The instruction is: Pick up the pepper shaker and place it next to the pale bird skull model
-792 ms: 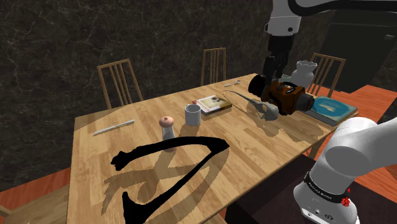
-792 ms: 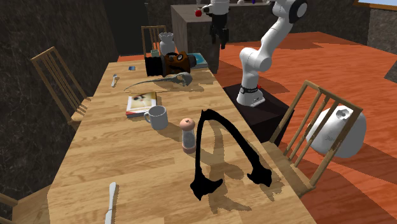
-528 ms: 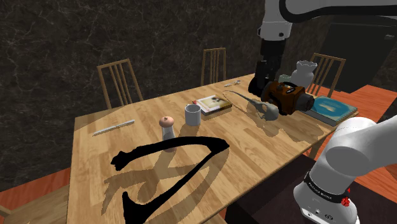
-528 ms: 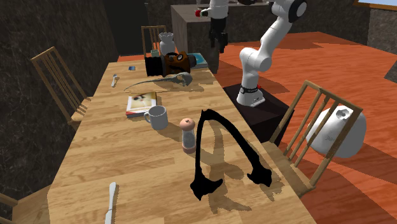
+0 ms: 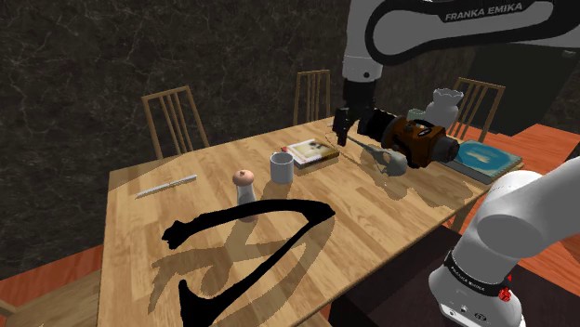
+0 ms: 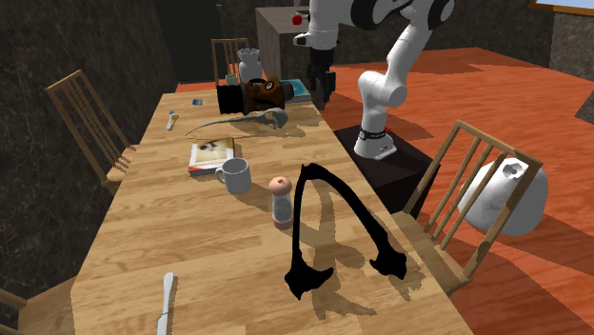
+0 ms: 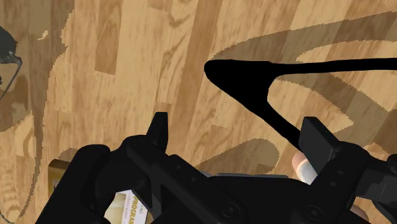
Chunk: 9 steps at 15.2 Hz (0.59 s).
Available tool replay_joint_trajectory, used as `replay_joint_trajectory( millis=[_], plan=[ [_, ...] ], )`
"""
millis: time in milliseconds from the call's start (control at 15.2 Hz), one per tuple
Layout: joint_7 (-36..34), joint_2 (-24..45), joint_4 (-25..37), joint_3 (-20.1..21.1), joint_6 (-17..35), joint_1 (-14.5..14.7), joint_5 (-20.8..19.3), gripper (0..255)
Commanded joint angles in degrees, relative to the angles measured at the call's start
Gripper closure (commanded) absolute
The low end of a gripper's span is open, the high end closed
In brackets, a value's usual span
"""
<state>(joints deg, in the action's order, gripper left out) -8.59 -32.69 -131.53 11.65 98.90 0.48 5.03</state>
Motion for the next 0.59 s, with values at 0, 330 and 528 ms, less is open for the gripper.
replay_joint_trajectory(
  millis=[0, 330, 528],
  plan=[
    [-2.01, 2.89, 0.64, 1.64, 3.16, 0.18, 0.50, 0],
    [-7.31, 11.10, 3.49, 5.83, 10.47, 0.46, 0.46, 0],
    [-10.77, 16.57, 6.13, 8.23, 14.37, 0.50, -0.59, 0]
  ],
)
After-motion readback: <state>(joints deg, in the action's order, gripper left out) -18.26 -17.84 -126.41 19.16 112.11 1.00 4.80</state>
